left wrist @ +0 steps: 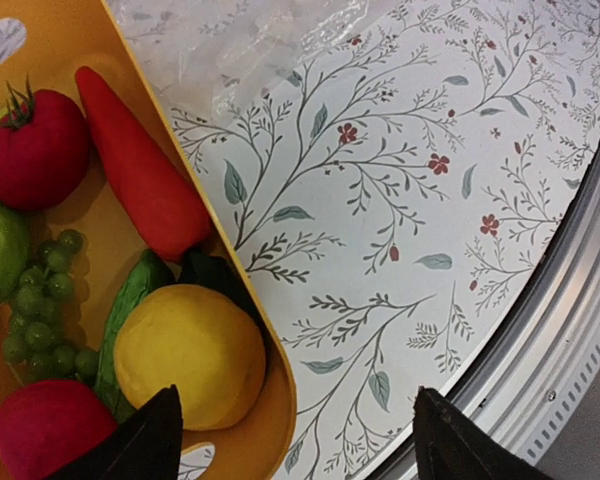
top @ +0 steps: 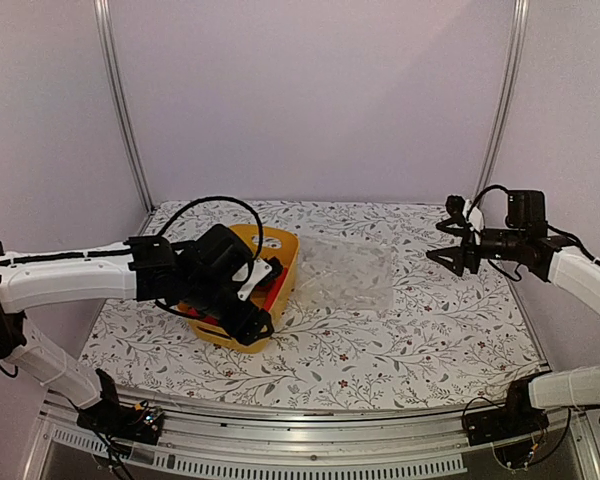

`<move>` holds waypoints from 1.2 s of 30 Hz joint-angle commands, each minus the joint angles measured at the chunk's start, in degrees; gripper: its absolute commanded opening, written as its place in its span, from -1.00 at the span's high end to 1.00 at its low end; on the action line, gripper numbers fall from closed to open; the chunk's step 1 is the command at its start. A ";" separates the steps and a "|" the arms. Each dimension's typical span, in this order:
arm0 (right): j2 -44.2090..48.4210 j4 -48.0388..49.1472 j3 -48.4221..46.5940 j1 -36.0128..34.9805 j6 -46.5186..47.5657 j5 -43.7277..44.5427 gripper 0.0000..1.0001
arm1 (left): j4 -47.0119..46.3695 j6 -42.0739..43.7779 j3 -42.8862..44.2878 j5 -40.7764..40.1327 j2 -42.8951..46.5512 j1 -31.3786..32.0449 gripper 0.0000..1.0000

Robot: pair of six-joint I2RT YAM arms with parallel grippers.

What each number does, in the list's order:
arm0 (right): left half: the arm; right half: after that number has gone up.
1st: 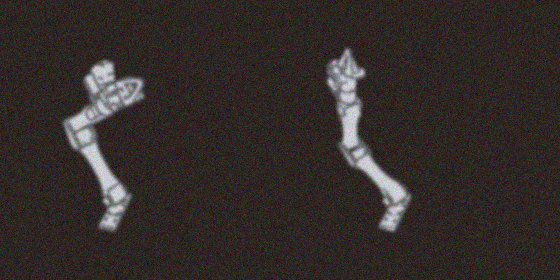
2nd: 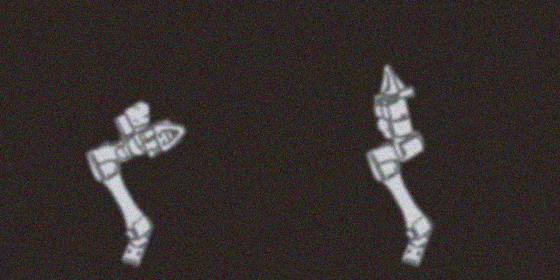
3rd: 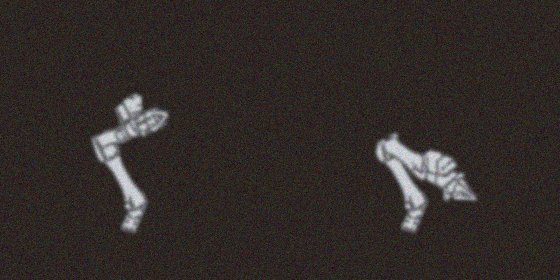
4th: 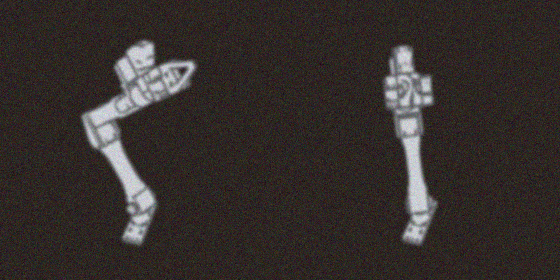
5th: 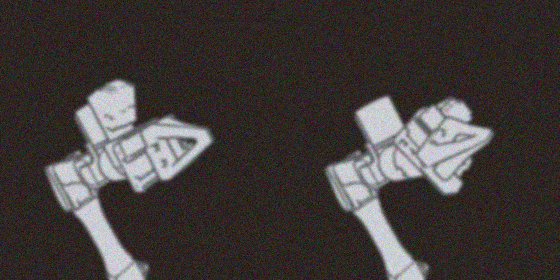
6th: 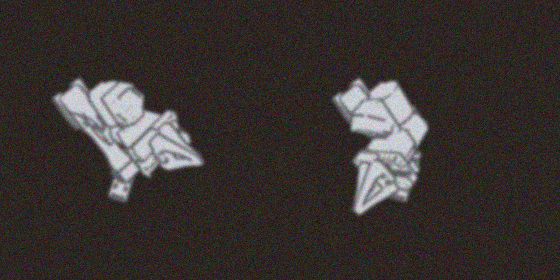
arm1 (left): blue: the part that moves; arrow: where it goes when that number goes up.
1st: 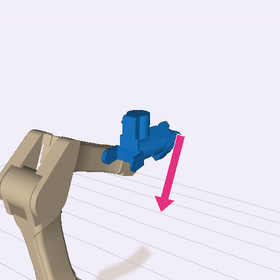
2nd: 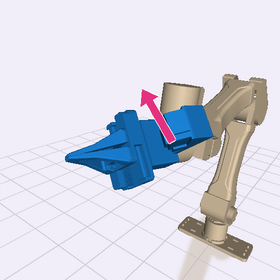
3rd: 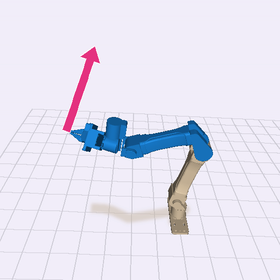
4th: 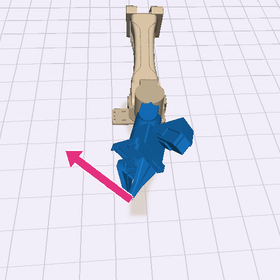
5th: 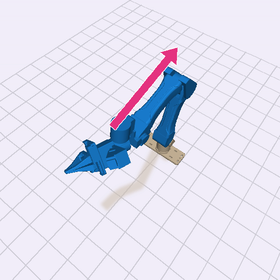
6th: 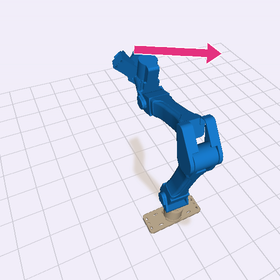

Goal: Place the food in the zip-top bag and seal the zipper
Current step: Adjust the bin at the corner of the board.

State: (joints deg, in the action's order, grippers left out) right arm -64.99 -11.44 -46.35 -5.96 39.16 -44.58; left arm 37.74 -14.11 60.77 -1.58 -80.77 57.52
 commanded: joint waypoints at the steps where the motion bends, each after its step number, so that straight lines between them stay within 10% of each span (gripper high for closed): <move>1: -3.46 -5.79 -1.44 -8.98 5.74 6.90 -0.49 | 2.38 1.62 -1.56 -3.35 0.84 0.70 -0.47; 19: -30.61 -3.04 -14.14 -32.54 5.64 33.03 -0.44 | -6.95 -10.06 4.57 -8.19 -11.56 1.38 0.89; 30: -37.95 -0.45 -15.38 -33.46 4.85 38.48 -0.45 | -9.63 -18.78 16.28 -12.94 -21.41 1.38 0.98; 36: -36.57 2.81 -16.02 -30.51 0.92 45.31 0.59 | -12.77 -20.86 19.15 -12.17 -22.95 1.13 0.60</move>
State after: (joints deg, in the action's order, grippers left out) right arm -102.52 -11.09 -60.80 -38.79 43.90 -4.36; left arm 31.53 -32.36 77.52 -13.89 -103.55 58.35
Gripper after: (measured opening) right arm 0.392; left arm 0.093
